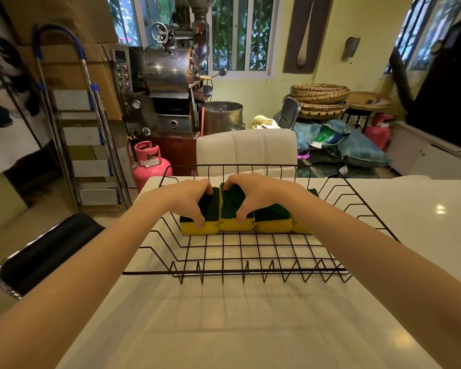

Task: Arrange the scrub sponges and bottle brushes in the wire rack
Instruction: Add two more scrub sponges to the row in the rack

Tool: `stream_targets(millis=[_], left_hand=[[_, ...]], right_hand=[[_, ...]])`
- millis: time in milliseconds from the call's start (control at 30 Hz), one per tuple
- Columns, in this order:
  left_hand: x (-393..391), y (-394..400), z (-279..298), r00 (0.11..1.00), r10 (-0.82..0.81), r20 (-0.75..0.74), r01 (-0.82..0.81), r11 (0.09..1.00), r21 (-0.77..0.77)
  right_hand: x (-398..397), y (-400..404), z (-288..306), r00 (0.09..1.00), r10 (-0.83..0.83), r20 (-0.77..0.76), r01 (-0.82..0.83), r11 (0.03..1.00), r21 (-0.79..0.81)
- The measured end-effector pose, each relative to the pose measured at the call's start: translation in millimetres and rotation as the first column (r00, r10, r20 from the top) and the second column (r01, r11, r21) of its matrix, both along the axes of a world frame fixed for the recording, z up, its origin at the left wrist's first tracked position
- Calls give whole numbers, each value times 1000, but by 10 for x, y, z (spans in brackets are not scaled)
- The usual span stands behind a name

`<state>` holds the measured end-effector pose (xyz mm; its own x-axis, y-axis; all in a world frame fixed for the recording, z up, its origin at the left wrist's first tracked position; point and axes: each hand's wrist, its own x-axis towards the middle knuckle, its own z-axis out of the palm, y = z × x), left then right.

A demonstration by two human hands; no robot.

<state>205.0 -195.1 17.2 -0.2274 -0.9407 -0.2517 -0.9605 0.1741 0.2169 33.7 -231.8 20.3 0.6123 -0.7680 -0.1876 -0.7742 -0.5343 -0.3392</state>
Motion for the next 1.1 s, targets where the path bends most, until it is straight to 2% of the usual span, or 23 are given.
stream_targets(millis=[167,300,433,567,667,933,1100], left_hand=[[-7,-15,-3,1000,-12,4,12,1000,9],[-49,41,-1,997,-27,65,30,999,-37],[-247,189,-54,973,-171,158,193,972,-132],[-348,253,-115,957,-171,235,187,981,-48],[-345,247,-118,961,-151,232,160,987,-23],[-356,257,-133,977,-141,157,141,990,14],[-392,289,-111,990,-100,97,97,995,35]], right_hand=[[-39,4,-51,1000,6,-25,-5,1000,26],[-88,31,-63,1000,12,-25,-11,999,42],[-87,83,-93,999,38,-11,-39,999,-21],[-226,119,-99,982,5,-188,-29,992,-123],[-359,143,-138,967,-74,-245,31,984,-176],[-546,154,-176,993,-112,37,114,990,-80],[-567,168,-218,993,-110,53,114,991,-73]])
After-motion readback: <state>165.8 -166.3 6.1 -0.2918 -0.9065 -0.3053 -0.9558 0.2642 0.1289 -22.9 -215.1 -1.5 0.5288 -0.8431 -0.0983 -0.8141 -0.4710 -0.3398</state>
